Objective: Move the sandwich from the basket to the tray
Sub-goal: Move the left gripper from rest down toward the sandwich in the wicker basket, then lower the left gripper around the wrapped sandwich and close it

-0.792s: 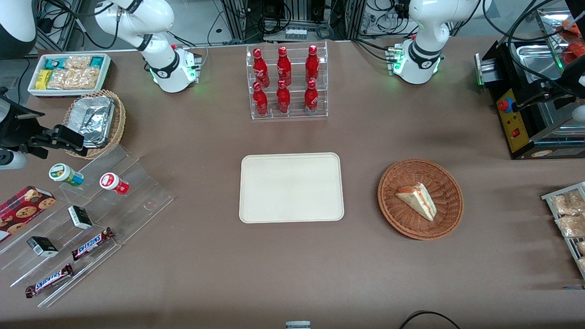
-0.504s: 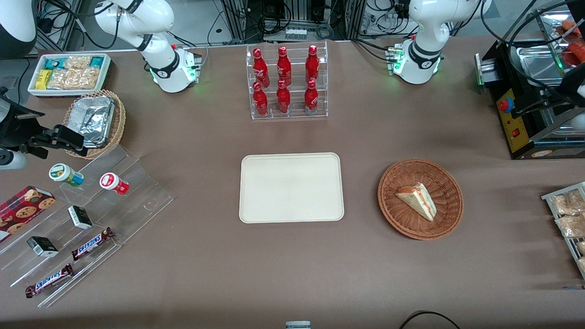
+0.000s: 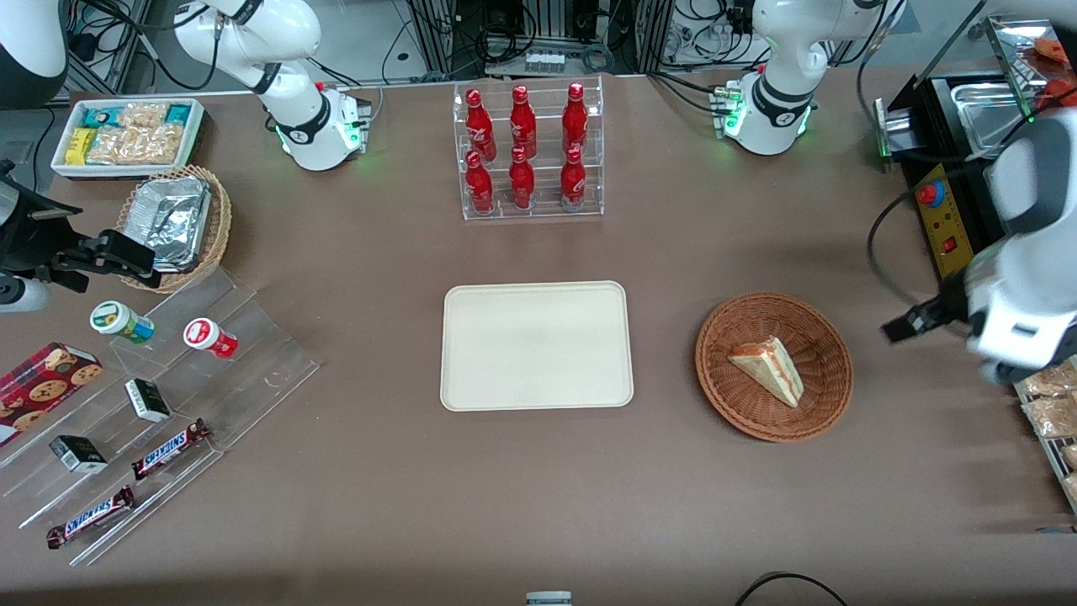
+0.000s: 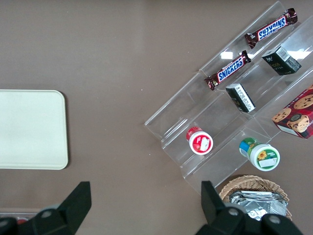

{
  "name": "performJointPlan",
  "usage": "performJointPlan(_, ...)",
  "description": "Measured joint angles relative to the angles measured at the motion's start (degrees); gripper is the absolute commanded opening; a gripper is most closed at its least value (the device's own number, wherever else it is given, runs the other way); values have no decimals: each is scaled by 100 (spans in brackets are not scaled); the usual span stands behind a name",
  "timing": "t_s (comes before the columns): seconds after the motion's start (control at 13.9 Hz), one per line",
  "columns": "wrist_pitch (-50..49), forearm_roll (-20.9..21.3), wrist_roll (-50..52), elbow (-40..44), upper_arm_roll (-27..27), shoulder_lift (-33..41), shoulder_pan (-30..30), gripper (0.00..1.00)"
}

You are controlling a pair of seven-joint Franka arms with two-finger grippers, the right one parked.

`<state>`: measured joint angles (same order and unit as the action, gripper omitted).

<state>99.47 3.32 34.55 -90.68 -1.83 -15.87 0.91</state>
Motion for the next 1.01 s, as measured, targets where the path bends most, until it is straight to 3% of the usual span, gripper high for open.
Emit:
performJointPlan(0.36,1554,-3,2229,-635,-17,-446,458,100)
performJointPlan(1.01,3366,-4,2588,-2403,-12,-183,642,100)
